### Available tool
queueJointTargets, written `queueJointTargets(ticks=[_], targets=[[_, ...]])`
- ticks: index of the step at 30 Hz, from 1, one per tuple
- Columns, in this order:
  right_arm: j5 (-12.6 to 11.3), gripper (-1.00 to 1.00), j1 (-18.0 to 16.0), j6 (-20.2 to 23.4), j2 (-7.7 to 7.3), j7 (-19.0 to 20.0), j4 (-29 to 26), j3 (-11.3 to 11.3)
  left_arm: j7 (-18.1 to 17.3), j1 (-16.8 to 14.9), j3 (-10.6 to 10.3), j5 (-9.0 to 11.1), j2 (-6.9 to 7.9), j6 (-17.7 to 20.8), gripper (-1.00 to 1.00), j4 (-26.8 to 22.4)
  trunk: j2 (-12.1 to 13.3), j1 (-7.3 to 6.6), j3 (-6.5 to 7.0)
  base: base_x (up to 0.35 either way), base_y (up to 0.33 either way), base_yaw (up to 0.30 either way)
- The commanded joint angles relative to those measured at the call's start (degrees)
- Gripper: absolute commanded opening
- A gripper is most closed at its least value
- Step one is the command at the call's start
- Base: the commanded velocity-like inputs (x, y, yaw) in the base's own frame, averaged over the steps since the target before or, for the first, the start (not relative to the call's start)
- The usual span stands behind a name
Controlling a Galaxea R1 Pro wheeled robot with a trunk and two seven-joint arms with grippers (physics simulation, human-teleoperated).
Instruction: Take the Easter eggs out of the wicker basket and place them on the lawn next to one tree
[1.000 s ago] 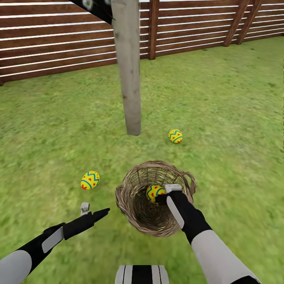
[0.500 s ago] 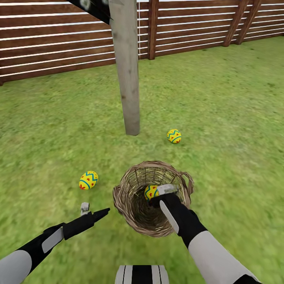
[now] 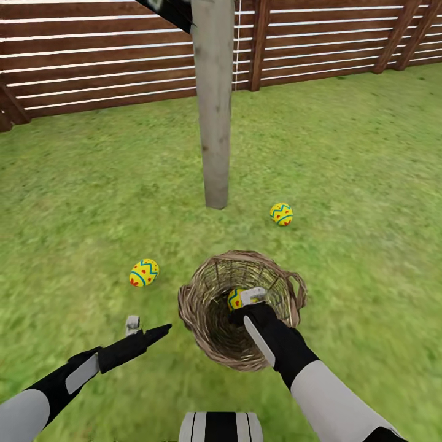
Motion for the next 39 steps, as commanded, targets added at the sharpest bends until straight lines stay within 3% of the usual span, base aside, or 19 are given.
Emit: queueJointTargets(ticks=[1,11,28,39], targets=[[-0.6,1.0,0.0,0.2,-0.02,-0.5,0.0,0.4,-0.1,-0.1,-0.4,0.6,0.04,0.6,1.0,0.0,0.0,-0.01,-0.08,0.0,-0.056,0.245],[-0.6,1.0,0.0,0.2,0.02,-0.5,-0.1,0.8,-0.1,-0.1,-0.4,0.5,0.04,0.6,1.0,0.0,0.0,-0.01,-0.53,0.0,-0.07,0.248],[-0.6,1.0,0.0,0.2,0.1,-0.5,0.0,0.8,-0.1,-0.1,-0.4,0.5,-0.04,0.6,1.0,-0.1,0.0,-0.01,-1.27,-0.003,-0.287,0.255],[-0.6,1.0,0.0,0.2,0.12,-0.5,0.0,2.4,-0.1,-0.1,-0.3,0.5,0.02,0.6,1.0,0.0,0.0,-0.01,-1.75,-0.067,-0.259,0.255]])
